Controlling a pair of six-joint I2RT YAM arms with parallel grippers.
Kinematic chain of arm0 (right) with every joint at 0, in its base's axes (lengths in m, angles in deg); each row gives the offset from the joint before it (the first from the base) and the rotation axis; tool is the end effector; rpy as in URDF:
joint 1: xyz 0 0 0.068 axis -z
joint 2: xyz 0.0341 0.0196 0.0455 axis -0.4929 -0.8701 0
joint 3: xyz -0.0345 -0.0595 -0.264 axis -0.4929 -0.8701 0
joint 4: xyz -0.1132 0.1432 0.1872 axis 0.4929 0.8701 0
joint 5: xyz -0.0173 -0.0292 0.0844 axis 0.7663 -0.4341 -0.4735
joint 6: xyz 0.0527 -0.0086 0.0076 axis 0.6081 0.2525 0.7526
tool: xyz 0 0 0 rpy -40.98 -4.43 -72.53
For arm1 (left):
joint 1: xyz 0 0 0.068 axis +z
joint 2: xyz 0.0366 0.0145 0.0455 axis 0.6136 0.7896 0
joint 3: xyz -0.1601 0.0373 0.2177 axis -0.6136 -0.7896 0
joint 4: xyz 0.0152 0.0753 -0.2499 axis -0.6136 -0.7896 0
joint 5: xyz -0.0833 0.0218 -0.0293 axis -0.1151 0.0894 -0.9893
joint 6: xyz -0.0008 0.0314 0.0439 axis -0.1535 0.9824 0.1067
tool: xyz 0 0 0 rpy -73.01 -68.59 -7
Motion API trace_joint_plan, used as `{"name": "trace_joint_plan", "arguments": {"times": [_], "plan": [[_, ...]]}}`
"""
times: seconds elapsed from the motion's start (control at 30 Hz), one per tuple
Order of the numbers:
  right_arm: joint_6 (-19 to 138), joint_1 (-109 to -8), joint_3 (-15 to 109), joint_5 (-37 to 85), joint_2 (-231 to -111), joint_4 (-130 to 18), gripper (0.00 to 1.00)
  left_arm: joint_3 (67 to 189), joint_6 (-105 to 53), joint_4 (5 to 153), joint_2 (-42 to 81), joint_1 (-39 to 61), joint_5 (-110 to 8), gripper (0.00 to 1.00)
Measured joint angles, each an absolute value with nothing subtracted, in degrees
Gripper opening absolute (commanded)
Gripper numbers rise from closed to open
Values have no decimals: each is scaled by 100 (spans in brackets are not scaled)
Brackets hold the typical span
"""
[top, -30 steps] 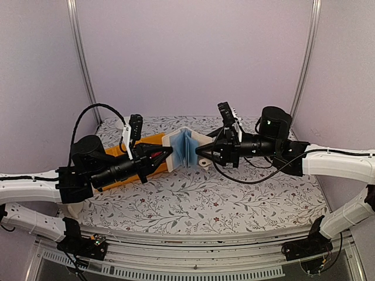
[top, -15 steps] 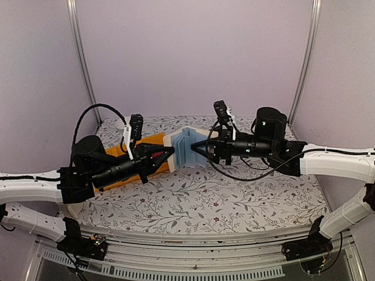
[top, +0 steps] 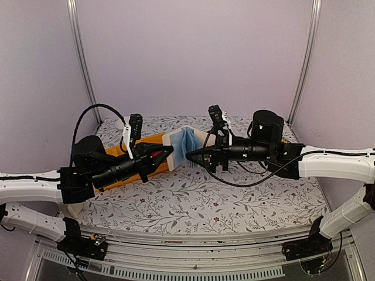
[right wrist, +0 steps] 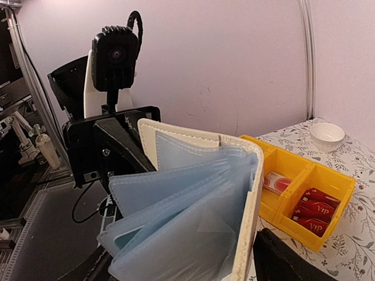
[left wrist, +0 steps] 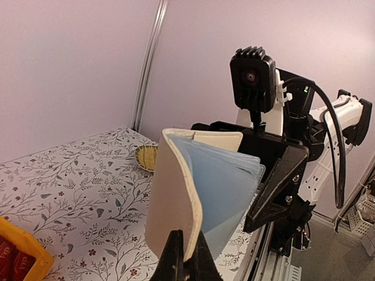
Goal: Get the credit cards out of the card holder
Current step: Flip the card slot from the card holder.
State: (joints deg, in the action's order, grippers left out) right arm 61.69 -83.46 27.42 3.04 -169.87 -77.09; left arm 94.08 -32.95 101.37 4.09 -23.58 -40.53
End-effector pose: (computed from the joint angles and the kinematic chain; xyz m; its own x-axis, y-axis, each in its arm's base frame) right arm 0.1793 0.2747 0.3215 -0.1911 -0.0292 -0.9811 -0.9722 0.1432 0.1851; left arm 0.1190 -0.2153 0.3127 -0.2431 -0.2036 -0.9484 0.8223 0.4753 -0.3128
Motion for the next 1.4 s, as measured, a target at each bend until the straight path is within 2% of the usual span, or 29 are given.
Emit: {"name": "trace_joint_plan", "arguments": {"times": [0.07,0.27,0.43,0.5,0.57,0.73,0.97,1.27,1.33,1.4], "plan": [[6169,-8370,2742,523,-16985,-7712,68,9408,-3308,10135,409,-2358,-4033,0],[6165,-8386,2742,741,-16985,-7714,68,9406,-3313,10135,409,-2358,-3983,0],[6036,-8386,2729,569,-16928,-7709,53,9406,-3311,10137,407,-2358,-3980,0],[6003,-8384,2705,521,-16845,-7703,57,9397,-3311,10142,400,-2358,-3983,0],[5970,-8375,2676,429,-16746,-7701,57,9376,-3308,10144,389,-2358,-3980,0],[5907,-8252,2622,-8,-16587,-7703,43,9345,-3308,10139,387,-2358,-3983,0],[5931,-8097,2617,-201,-16569,-7701,33,9343,-3308,10139,346,-2358,-3991,0],[6034,-8104,2624,567,-16609,-7563,28,9332,-3311,10146,319,-2358,-4048,0],[6040,-8141,2670,774,-16689,-7399,21,9330,-3313,10161,322,-2358,-4088,0],[6023,-8176,2731,873,-16801,-7279,5,9330,-3313,10179,328,-2358,-4112,0]]}}
